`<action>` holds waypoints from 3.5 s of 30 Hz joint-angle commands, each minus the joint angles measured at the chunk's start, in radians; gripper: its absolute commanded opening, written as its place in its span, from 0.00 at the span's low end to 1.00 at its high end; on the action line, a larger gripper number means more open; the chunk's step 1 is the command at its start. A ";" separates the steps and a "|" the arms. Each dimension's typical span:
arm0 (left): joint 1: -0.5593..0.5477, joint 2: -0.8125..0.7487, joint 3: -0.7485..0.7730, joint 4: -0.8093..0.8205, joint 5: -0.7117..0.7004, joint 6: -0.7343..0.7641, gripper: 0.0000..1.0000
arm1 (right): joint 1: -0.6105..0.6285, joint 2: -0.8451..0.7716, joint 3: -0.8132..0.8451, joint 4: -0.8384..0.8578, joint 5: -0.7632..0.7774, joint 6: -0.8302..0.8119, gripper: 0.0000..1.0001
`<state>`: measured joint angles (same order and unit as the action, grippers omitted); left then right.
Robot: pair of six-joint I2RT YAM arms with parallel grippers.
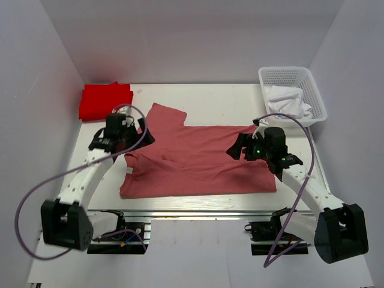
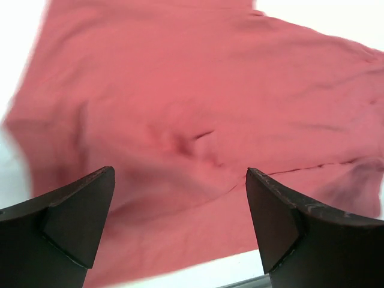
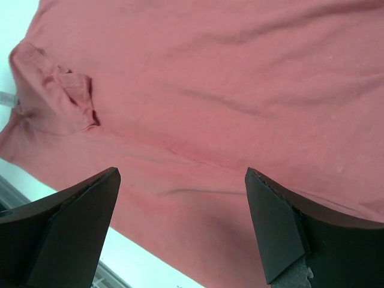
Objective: Fold and stack the t-shirts
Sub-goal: Fold the flattened tshirt in 1/3 of the way, then grap the side of the flattened tshirt furthest away from the robot with both arms
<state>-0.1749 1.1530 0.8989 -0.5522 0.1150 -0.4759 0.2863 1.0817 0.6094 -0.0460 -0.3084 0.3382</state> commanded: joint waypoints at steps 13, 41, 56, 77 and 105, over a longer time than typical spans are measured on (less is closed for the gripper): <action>-0.227 0.556 0.245 0.077 -0.034 0.140 0.78 | -0.006 0.147 0.085 -0.049 0.158 0.001 0.90; -0.333 0.587 0.282 -0.035 -0.140 0.140 0.00 | -0.009 0.175 0.095 -0.081 0.166 -0.007 0.90; -0.342 0.556 0.279 0.160 0.045 0.307 0.00 | -0.006 0.129 0.066 -0.035 0.121 -0.027 0.90; -0.288 0.757 0.696 0.083 -0.520 0.269 1.00 | -0.007 0.263 0.252 0.013 0.399 0.114 0.90; -0.017 1.335 1.106 0.293 -0.256 0.227 0.72 | -0.010 0.457 0.394 -0.031 0.253 0.068 0.90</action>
<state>-0.1890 2.4802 2.0132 -0.2825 -0.1730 -0.2291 0.2817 1.5242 0.9859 -0.1020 -0.0319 0.4110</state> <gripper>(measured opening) 0.731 0.904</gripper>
